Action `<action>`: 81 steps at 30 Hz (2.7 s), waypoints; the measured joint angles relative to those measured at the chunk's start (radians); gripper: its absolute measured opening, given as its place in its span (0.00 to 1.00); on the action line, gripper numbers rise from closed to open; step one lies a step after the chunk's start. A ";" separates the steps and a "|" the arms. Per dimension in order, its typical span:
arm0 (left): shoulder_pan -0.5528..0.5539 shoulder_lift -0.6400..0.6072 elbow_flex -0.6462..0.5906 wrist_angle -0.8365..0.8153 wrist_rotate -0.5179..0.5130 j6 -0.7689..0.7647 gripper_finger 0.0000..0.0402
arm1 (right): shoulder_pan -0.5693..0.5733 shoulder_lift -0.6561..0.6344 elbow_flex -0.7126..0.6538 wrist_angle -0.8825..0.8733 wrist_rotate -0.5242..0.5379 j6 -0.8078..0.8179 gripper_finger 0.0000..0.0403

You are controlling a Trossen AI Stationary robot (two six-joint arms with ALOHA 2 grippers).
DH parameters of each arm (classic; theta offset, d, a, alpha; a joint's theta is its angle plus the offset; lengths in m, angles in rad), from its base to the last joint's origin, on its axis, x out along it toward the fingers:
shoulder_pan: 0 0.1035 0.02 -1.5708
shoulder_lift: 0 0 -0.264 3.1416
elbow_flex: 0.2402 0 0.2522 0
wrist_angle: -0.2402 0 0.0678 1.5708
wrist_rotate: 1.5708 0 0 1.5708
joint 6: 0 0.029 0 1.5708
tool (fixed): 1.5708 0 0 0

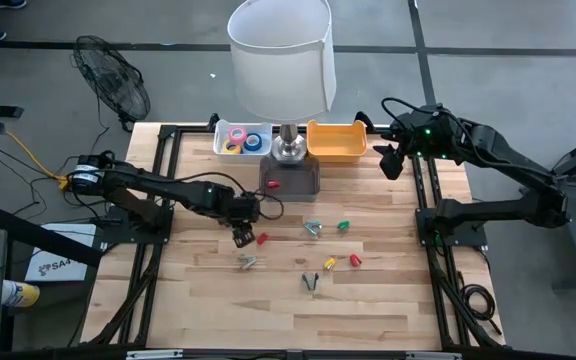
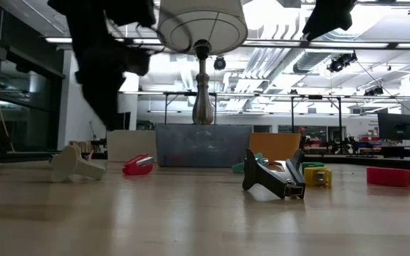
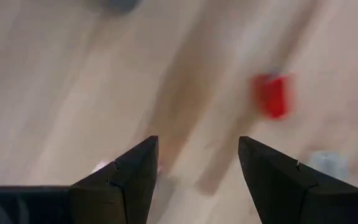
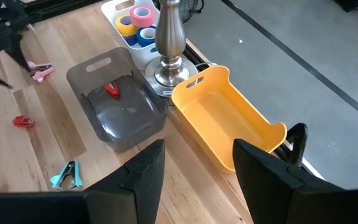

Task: Pick and place Stapler, Stapler remover, tape
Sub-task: Put the left red stapler into the black bin

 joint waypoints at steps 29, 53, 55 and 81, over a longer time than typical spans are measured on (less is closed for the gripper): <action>0.000 0.073 -0.002 0.217 0.114 -0.021 0.54 | 0.000 -0.001 0.000 -0.017 -0.023 -0.014 0.45; -0.001 0.202 -0.001 0.313 0.184 -0.097 0.68 | 0.000 0.000 0.000 -0.033 -0.026 -0.013 0.45; -0.006 0.224 0.000 0.322 0.208 -0.097 0.68 | 0.000 0.000 0.000 -0.035 -0.028 -0.013 0.45; -0.037 0.270 0.000 0.288 0.123 -0.130 0.15 | 0.000 0.000 0.000 -0.046 -0.034 -0.010 0.45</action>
